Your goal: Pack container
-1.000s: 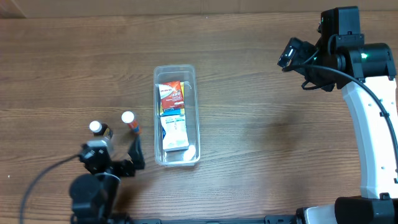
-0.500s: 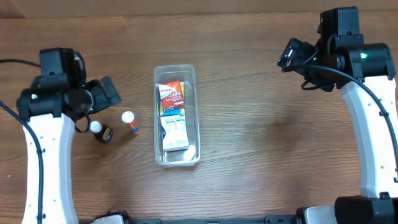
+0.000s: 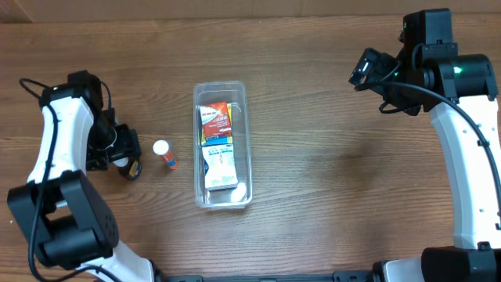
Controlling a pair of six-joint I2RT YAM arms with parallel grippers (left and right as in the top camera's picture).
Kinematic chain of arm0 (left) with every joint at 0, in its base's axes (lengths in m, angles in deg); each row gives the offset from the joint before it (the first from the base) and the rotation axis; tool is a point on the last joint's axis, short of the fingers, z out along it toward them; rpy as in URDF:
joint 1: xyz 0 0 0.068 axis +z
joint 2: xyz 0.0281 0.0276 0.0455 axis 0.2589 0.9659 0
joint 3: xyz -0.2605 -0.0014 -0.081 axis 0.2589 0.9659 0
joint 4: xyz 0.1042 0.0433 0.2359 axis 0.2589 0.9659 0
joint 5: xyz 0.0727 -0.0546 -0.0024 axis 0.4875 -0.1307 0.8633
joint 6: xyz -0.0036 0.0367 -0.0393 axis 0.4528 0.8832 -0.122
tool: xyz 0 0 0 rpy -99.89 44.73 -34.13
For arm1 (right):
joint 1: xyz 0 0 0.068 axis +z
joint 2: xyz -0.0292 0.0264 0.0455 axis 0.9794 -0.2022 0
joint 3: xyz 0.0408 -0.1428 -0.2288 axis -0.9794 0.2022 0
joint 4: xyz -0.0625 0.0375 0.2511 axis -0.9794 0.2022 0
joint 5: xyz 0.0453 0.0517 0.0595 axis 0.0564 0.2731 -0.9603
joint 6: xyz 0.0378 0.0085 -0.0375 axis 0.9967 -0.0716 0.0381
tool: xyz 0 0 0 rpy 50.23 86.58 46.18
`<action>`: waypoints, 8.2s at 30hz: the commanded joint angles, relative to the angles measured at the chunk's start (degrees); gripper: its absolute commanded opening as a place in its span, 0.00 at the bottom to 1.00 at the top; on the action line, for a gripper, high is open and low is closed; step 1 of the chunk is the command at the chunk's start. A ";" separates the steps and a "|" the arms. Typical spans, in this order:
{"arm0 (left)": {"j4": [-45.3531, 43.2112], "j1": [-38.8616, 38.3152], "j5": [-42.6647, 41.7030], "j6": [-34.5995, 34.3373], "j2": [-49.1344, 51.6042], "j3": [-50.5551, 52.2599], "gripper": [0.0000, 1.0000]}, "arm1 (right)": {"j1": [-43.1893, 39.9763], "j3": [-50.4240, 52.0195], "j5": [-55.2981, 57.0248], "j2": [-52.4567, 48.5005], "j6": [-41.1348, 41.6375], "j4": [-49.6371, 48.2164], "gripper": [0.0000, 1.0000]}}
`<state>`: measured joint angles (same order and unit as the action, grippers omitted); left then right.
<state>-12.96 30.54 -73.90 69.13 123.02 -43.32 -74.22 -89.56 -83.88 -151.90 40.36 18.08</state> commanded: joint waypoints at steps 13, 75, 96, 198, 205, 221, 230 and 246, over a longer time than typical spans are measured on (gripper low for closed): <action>1.92 0.22 -3.21 2.49 -3.26 -1.95 0.24 | -0.17 -0.22 -0.31 0.17 -0.35 -0.31 1.00; 10.32 -14.86 -3.74 0.09 -0.94 -22.69 0.88 | -0.17 -0.22 -0.31 0.17 -0.35 -0.31 1.00; 8.28 -16.63 -5.09 1.03 -0.85 -5.53 0.46 | -0.17 -0.22 -0.31 0.17 -0.35 -0.31 1.00; -29.33 -41.51 17.18 -10.25 -72.65 35.93 1.00 | -0.17 -0.22 -0.31 0.17 -0.35 -0.31 1.00; -49.29 -15.85 -13.25 -0.90 -93.26 65.29 1.00 | -0.17 -0.24 -0.31 0.17 -0.35 -0.31 1.00; -53.27 -19.69 -10.51 -0.48 -104.94 74.99 1.00 | -0.17 -0.22 -0.31 0.17 -0.35 -0.31 1.00; -53.27 -19.67 -10.51 -0.48 -104.94 74.99 1.00 | 0.22 0.02 1.31 4.57 -1.51 -0.35 1.00; -53.27 -19.67 -10.51 -0.48 -104.94 74.99 1.00 | -2.23 85.00 5.99 85.33 -10.40 -42.07 1.00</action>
<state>-66.05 11.21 -84.59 67.56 18.39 31.02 -74.15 -9.89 -78.30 -70.62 24.97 -22.73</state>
